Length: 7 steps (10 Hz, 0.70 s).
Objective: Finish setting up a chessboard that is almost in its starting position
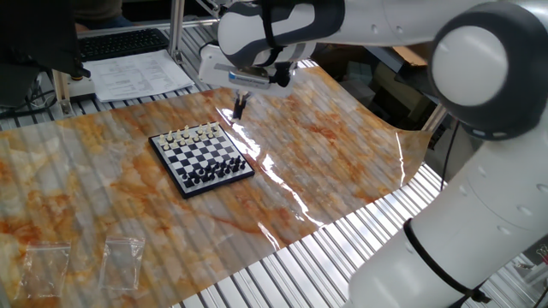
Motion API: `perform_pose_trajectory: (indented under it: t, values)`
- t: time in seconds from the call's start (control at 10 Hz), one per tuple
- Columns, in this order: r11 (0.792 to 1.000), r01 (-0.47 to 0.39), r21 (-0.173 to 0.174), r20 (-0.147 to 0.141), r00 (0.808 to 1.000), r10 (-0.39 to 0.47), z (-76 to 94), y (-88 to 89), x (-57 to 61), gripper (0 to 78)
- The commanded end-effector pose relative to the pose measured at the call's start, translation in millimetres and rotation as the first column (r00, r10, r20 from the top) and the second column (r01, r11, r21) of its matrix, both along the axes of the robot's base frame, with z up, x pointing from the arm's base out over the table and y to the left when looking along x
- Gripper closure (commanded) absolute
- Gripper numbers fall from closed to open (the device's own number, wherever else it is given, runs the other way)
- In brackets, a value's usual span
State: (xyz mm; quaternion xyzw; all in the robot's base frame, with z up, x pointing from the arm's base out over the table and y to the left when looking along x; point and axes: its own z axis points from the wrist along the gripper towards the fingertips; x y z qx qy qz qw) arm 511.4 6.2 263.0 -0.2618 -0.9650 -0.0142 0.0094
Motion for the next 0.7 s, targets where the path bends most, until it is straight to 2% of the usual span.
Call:
perform_pose_trajectory:
  t: [0.1, 0.4, 0.7]
  values:
    - [0.999, 0.034, 0.005, -0.006, 0.999, -0.034, 14.3, 17.8, -14.3, 77.6]
    - [1.000, 0.018, 0.006, -0.008, 1.000, -0.018, 14.3, 17.8, -14.3, 77.6]
    - [0.999, 0.035, -0.001, 0.007, 0.999, -0.035, 14.3, 17.8, -14.3, 77.6]
